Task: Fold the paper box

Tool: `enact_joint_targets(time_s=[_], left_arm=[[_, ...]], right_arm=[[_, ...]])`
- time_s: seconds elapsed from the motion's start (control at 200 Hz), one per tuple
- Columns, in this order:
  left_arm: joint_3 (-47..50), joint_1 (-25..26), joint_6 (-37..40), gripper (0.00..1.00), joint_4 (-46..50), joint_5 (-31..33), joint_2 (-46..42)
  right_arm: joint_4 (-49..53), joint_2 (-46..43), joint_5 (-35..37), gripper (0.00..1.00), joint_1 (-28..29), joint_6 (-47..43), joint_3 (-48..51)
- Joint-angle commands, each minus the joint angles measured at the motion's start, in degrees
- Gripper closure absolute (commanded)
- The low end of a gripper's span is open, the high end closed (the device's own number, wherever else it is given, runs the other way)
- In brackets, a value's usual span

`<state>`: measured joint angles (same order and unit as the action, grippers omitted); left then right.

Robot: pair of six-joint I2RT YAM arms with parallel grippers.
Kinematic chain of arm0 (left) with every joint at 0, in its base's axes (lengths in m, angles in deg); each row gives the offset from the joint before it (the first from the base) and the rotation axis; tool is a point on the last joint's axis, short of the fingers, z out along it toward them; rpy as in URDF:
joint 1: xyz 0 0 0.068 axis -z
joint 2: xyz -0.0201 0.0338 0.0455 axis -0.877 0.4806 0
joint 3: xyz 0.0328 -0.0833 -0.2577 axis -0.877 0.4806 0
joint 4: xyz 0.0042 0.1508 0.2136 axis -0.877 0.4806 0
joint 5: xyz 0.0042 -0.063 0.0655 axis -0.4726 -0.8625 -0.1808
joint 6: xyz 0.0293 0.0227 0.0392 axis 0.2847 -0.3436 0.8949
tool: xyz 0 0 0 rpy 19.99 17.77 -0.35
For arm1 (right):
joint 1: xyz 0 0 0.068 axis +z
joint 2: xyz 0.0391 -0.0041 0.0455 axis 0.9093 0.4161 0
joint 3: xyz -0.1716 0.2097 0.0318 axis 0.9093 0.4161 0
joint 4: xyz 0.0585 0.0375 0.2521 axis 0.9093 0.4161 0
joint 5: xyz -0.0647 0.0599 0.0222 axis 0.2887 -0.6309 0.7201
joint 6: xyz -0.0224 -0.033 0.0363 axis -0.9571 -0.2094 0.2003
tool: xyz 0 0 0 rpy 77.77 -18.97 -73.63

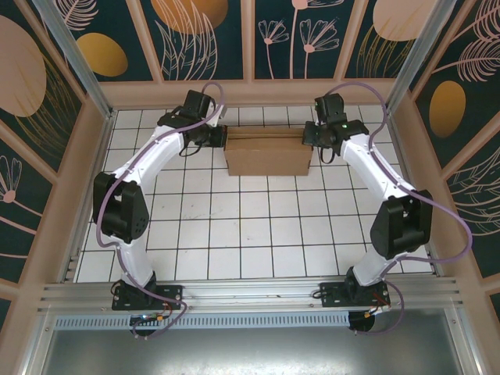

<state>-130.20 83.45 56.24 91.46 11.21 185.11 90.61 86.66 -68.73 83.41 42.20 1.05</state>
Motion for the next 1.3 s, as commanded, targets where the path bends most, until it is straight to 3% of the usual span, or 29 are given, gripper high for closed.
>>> enact_joint_targets(time_s=[0.0, 0.731, 1.291], left_arm=[[0.75, 0.72, -0.77, 1.0, -5.03, -3.64, -2.4], [2.51, 0.77, -1.89, 1.0, -3.9, -5.33, -0.36], [-8.18, 0.76, -3.41, 1.0, 4.67, -6.89, 6.15]], right_arm=[[-5.02, -2.16, -1.69, 1.0, 0.91, -1.02, 1.26], [0.79, 4.72, -6.37, 1.0, -1.25, 4.44, -0.14], [-0.37, 5.81, -4.84, 1.0, -1.2, 1.24, 0.59]])
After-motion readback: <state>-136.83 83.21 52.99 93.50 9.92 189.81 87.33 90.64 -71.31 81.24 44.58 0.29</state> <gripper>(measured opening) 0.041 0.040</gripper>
